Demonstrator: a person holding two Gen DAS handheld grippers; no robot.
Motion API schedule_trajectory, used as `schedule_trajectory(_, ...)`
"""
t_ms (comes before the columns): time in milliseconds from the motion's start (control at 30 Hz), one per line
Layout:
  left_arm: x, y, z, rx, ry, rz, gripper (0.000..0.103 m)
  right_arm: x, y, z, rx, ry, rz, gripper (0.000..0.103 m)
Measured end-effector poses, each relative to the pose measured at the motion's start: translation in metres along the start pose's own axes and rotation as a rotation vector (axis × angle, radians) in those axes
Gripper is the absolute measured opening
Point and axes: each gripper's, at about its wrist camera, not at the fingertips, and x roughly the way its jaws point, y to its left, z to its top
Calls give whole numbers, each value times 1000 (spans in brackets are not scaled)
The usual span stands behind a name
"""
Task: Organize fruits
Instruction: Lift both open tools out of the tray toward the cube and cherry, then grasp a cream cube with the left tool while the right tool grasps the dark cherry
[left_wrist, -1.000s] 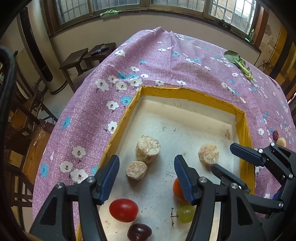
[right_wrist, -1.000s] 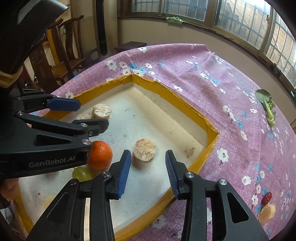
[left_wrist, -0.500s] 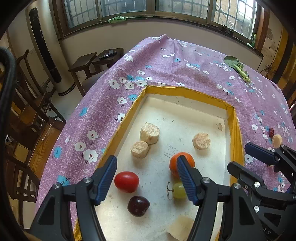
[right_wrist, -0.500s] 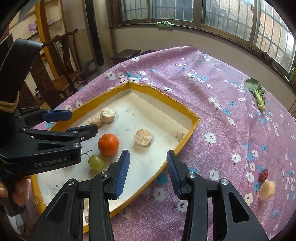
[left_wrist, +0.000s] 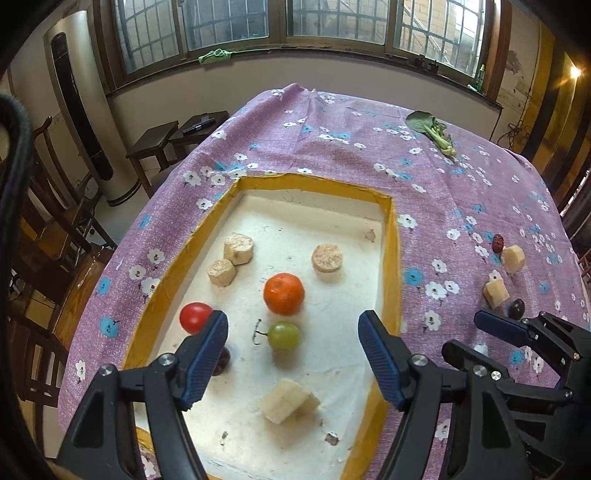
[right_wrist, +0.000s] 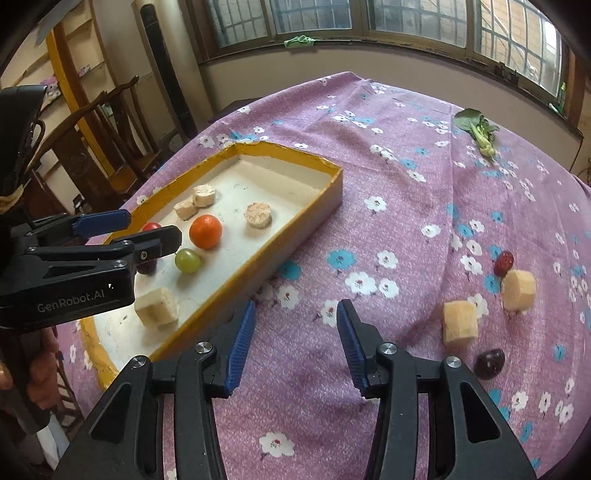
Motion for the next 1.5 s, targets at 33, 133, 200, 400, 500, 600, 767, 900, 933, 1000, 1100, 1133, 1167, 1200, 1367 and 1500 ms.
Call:
schedule_trajectory(33, -2, -6, 1, 7, -3, -5, 75, -3, -5, -4, 9, 2, -1, 45)
schedule_trajectory(133, -8, -24, 1, 26, -11, -29, 75, -12, -19, -16, 29, 5, -18, 45)
schedule_trajectory(200, -12, -37, 1, 37, -16, -45, 75, -20, -31, -24, 46, 2, -28, 45)
schedule_trajectory(400, -17, -84, 1, 101, -12, -104, 77, -42, -73, -45, 109, -15, -78, 46)
schedule_trajectory(500, -10, -111, -1, 149, 17, -139, 77, -51, -95, -54, 146, -19, -104, 46)
schedule_trajectory(600, 1, -139, -1, 203, 45, -193, 77, -58, -112, -64, 175, -22, -117, 46)
schedule_trajectory(767, 22, -176, 5, 271, 63, -253, 78, -67, -134, -78, 211, -20, -124, 46)
schedule_trajectory(900, 36, -196, 7, 324, 87, -277, 78, -73, -148, -86, 231, -21, -117, 46)
schedule_trajectory(933, 38, -200, 6, 343, 82, -271, 78, -74, -151, -88, 235, -21, -116, 46)
schedule_trajectory(1000, 42, -208, 5, 379, 62, -237, 78, -75, -156, -90, 240, -22, -112, 46)
schedule_trajectory(1100, 51, -207, 9, 354, 80, -223, 77, -76, -163, -93, 250, -24, -106, 47)
schedule_trajectory(1133, 54, -205, 11, 331, 87, -219, 75, -76, -165, -93, 251, -25, -103, 47)
schedule_trajectory(1167, 56, -203, 12, 314, 92, -211, 75, -76, -166, -94, 252, -25, -101, 47)
schedule_trajectory(1200, 59, -201, 12, 302, 96, -199, 73, -76, -168, -93, 252, -26, -98, 47)
schedule_trajectory(1367, 76, -193, 12, 208, 170, -240, 72, -73, -169, -88, 242, -29, -87, 47)
schedule_trajectory(1500, 69, -202, 7, 224, 143, -273, 41, -68, -168, -81, 226, -29, -85, 47)
